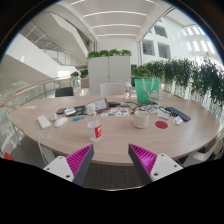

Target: Pour water

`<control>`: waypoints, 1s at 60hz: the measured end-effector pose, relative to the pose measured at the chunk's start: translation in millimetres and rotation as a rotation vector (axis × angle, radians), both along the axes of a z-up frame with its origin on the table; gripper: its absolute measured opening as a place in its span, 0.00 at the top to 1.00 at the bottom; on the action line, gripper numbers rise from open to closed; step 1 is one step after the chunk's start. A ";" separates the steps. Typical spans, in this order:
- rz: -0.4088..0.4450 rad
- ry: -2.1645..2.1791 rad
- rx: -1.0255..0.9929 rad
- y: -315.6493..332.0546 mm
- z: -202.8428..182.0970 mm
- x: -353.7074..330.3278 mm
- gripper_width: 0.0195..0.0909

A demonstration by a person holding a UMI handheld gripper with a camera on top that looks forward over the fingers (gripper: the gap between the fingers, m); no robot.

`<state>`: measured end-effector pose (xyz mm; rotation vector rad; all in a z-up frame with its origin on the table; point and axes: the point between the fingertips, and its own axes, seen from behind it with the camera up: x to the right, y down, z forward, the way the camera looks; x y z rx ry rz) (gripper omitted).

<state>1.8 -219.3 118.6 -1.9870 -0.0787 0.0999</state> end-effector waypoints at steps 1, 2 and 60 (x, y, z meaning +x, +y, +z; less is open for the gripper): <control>0.012 0.009 0.004 6.6 -4.7 -8.0 0.12; 0.023 0.017 0.011 13.8 -8.7 -15.4 0.12; 0.153 0.039 0.070 223.1 -57.5 -122.5 0.82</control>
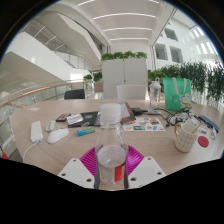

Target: Pour water

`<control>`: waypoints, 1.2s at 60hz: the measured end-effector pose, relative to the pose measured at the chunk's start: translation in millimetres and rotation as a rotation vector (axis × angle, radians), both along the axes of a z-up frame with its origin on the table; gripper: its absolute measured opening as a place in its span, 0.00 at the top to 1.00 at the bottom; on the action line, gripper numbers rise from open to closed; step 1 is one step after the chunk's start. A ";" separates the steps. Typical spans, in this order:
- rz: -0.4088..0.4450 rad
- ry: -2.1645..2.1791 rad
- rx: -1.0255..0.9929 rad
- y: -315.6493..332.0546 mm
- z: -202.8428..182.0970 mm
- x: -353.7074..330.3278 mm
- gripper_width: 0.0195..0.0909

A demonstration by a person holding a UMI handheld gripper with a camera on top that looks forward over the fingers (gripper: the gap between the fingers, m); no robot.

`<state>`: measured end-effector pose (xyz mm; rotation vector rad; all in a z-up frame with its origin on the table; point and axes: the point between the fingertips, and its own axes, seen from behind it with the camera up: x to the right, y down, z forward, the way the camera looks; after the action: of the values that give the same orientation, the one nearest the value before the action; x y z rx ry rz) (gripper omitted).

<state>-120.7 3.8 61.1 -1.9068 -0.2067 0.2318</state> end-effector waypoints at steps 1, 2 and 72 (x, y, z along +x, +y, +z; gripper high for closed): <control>0.000 0.022 -0.010 1.0 4.5 0.1 0.82; -0.001 0.048 -0.014 2.6 11.6 0.6 0.81; -0.043 1.458 -0.505 88.3 148.4 134.2 0.82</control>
<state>13.5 92.1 209.5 -1.7364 0.9374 1.6461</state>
